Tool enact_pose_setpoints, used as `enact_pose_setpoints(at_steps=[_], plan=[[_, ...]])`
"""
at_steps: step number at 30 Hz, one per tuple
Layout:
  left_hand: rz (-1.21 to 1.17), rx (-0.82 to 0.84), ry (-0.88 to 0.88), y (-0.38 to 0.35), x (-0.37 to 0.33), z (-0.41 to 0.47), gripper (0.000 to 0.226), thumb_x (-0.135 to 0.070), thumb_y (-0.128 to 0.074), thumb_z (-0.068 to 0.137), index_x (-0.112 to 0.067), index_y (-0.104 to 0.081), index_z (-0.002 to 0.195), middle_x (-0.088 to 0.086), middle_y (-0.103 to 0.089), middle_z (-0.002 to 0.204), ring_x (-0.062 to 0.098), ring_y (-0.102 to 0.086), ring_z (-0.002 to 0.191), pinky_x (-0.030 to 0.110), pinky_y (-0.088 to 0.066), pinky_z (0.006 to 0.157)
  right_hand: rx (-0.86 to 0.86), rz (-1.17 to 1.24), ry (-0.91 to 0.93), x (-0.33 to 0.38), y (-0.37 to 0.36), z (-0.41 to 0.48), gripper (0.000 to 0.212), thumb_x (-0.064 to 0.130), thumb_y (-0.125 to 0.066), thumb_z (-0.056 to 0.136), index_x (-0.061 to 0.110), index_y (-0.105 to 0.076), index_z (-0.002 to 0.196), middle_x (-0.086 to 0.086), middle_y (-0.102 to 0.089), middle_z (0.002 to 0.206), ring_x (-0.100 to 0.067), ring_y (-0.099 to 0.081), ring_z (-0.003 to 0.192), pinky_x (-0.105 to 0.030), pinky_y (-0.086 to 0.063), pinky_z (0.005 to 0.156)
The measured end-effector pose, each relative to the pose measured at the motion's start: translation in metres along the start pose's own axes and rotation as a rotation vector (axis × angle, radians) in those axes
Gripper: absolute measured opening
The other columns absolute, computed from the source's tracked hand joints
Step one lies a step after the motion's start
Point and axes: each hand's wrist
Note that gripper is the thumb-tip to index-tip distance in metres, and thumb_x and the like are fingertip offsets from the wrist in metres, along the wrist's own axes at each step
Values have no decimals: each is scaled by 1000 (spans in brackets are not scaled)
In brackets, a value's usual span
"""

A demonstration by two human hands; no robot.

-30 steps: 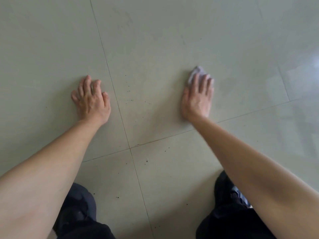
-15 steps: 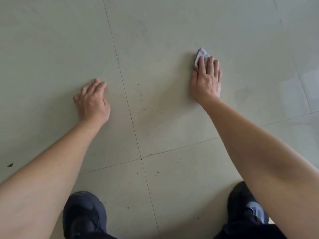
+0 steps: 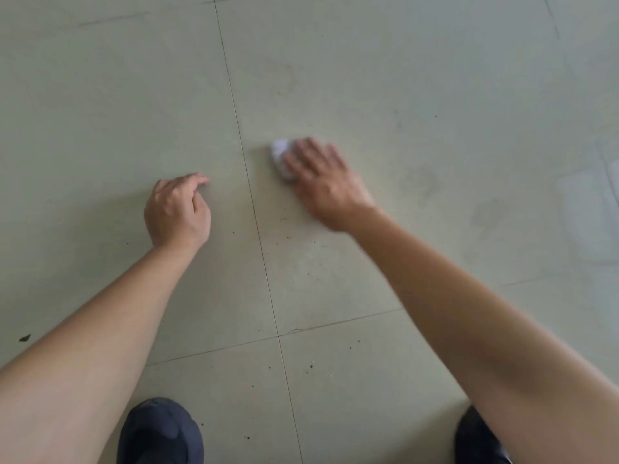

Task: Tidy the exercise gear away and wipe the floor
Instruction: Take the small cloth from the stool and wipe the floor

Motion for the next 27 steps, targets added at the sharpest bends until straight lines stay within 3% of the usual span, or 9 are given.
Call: enact_pose_setpoints(at_steps=[3,6,7,9,13,16,19,24,27], plan=[[27,-5,-43,-3,3,0,45,-7,-37,78,-11,-72,106,10,-73,106,37,-59,95,39,-47,81,-164,9,-573,-84,30,7,56,31,-35,100,20,-27,154,-15,-24,160,-34,-19,147,-44,-16,120],[10,-10,-34,-1,3,3,42,-3,-40,80,-9,-71,108,14,-72,104,38,-59,96,40,-46,80,-197,112,-976,-102,38,8,58,34,-32,102,19,-21,156,-18,-12,163,-36,-6,150,-43,-7,121],[-2,-9,-16,0,3,5,41,0,-41,81,-8,-70,109,15,-71,106,38,-59,98,41,-46,81,-209,98,-991,-87,34,14,57,33,-31,102,19,-19,156,-18,-10,163,-37,-4,150,-44,-6,121],[-28,-11,41,1,3,12,38,2,-43,85,-7,-67,113,17,-69,111,39,-59,103,42,-45,86,-201,42,-828,-43,20,30,57,28,-29,102,19,-17,157,-19,-10,163,-39,-4,150,-47,-6,122],[-23,-66,159,0,6,39,41,0,-40,87,-5,-60,123,22,-61,122,40,-53,113,44,-41,93,12,37,-61,57,-3,50,55,30,-30,104,23,-19,157,-15,-13,163,-36,-4,151,-47,-9,121],[6,-34,157,-7,8,65,44,-3,-40,90,-5,-54,131,19,-51,137,39,-45,125,45,-37,100,104,9,202,54,-1,51,52,40,-28,106,27,-21,156,-10,-12,164,-28,-4,152,-39,0,123],[80,70,63,-16,7,92,45,-10,-40,96,-4,-45,140,19,-36,152,37,-34,139,46,-30,110,18,33,-20,-11,13,60,52,40,-30,106,28,-22,156,-10,-15,164,-27,-8,152,-37,-2,121],[168,177,-58,-32,-5,138,51,-16,-38,98,-8,-32,149,18,-22,160,35,-23,146,49,-25,115,-158,85,-812,-125,51,59,56,40,-30,103,22,-22,156,-17,-12,163,-35,-6,151,-42,-8,122],[187,183,-62,-33,-6,166,52,-17,-35,99,-10,-27,151,14,-17,161,31,-17,148,50,-21,117,-186,69,-924,-113,45,77,57,38,-28,104,16,-19,156,-22,-10,162,-38,-5,150,-44,-5,122]])
Point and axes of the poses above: each hand's wrist, its own z-axis towards the middle knuckle, its own y-axis out of the back of the hand, x = y × z
